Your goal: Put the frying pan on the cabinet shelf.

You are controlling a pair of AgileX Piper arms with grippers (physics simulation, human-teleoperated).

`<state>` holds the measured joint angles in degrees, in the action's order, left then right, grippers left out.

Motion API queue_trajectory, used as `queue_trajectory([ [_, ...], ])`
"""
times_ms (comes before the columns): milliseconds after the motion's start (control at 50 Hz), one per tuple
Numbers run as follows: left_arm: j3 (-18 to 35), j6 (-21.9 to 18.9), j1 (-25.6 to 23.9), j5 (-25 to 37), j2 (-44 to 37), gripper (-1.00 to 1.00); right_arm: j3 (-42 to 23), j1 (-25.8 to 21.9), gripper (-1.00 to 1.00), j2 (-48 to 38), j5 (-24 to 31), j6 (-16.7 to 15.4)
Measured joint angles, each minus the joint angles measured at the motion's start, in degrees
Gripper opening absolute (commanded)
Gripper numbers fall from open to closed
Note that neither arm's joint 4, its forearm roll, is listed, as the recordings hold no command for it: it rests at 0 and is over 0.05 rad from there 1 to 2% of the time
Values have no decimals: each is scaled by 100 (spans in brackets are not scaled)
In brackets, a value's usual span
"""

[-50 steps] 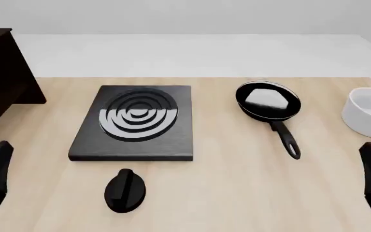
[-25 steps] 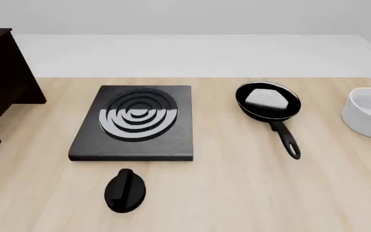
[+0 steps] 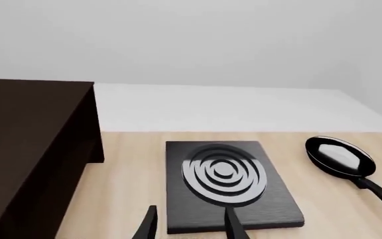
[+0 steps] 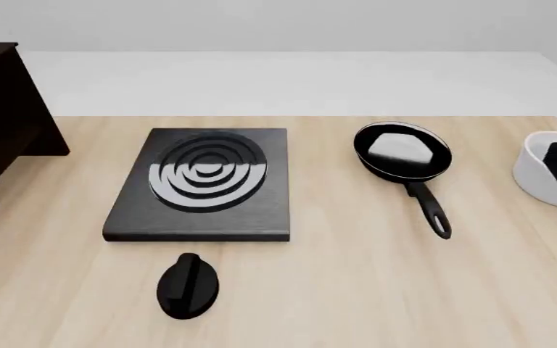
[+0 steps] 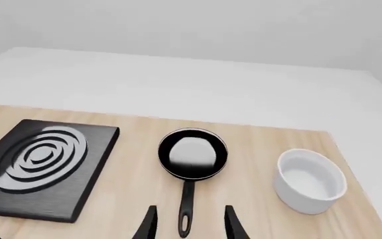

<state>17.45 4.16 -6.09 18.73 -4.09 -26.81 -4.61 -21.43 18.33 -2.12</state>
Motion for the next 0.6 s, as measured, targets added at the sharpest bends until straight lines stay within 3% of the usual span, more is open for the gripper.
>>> queue_trajectory([
  [340, 78, 125, -139, 74, 2, 100, -378, -355, 100, -1705, 161, -148],
  [600, 46, 145, -197, 63, -11, 100, -764, -416, 100, -2991, 473, -81],
])
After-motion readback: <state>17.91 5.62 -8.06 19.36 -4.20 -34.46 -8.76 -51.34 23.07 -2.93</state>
